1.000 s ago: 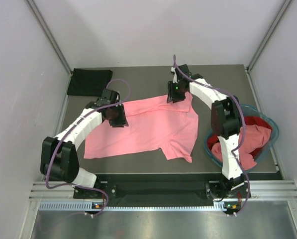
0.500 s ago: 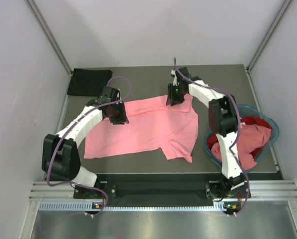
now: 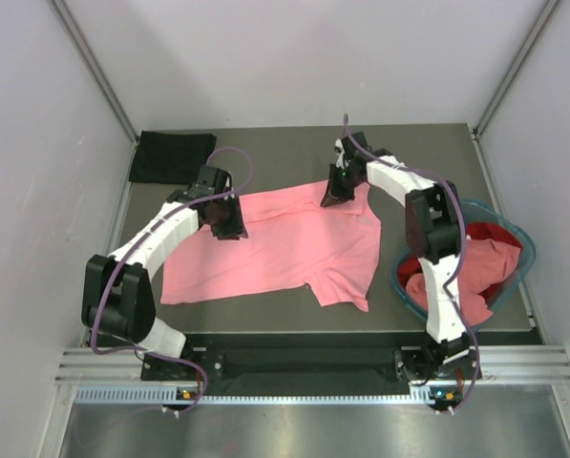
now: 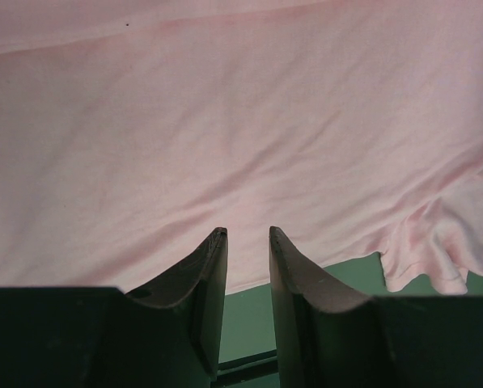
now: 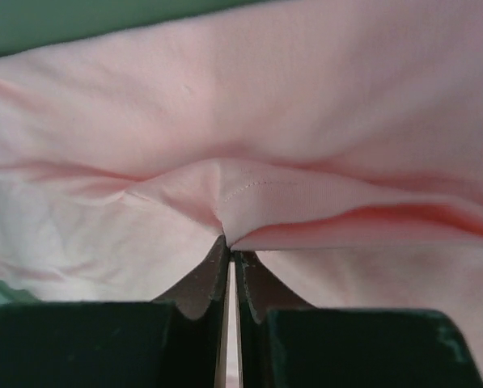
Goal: Fold and stack the t-shirts
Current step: Fold the tshirt
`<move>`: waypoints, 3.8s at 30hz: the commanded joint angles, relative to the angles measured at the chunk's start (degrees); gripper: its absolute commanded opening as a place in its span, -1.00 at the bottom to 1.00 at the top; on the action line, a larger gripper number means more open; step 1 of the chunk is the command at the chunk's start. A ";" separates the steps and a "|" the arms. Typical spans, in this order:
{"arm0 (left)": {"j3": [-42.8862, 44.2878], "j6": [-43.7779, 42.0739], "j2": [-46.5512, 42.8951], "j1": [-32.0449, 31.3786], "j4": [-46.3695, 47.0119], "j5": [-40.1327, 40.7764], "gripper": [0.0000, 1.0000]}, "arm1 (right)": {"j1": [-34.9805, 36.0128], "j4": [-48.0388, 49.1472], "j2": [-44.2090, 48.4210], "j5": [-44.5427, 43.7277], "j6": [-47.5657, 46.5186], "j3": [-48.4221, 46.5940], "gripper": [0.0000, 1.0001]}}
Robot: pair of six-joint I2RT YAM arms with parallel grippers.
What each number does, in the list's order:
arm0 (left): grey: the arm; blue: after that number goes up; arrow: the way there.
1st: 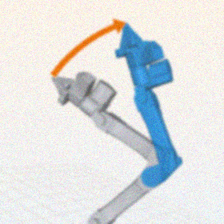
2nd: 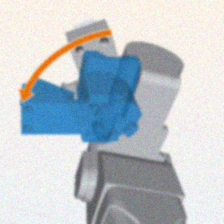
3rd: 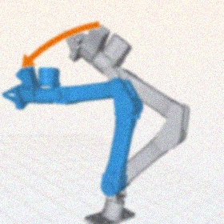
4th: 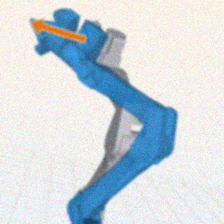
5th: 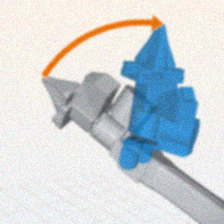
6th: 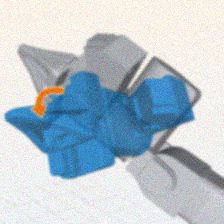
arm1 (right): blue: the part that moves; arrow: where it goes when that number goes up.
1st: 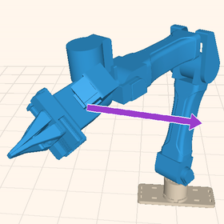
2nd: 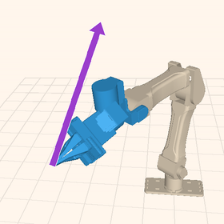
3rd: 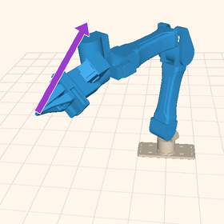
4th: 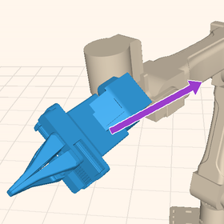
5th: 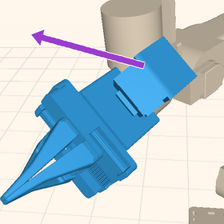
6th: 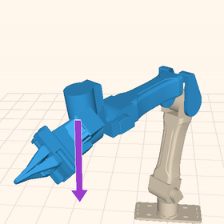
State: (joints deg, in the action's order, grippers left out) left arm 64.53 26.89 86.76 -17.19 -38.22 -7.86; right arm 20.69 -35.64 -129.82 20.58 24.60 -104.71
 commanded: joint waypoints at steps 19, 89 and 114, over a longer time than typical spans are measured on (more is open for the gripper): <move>-0.64 0.09 -1.86 0.05 0.86 -0.05 -0.35 | 1.37 13.82 21.27 14.48 31.90 32.88 -0.89; 17.21 3.34 21.08 27.91 4.20 -6.73 -0.32 | -16.65 13.31 -6.86 5.35 3.35 -12.73 -0.20; 26.96 -5.09 30.30 33.89 4.29 0.65 0.27 | -14.62 10.24 -8.16 10.53 -1.83 -12.62 0.18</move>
State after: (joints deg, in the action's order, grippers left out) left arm 88.40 26.15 114.80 16.40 -34.85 -9.76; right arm 5.48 -25.21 -137.03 28.62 25.87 -112.73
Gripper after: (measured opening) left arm 0.634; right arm 0.590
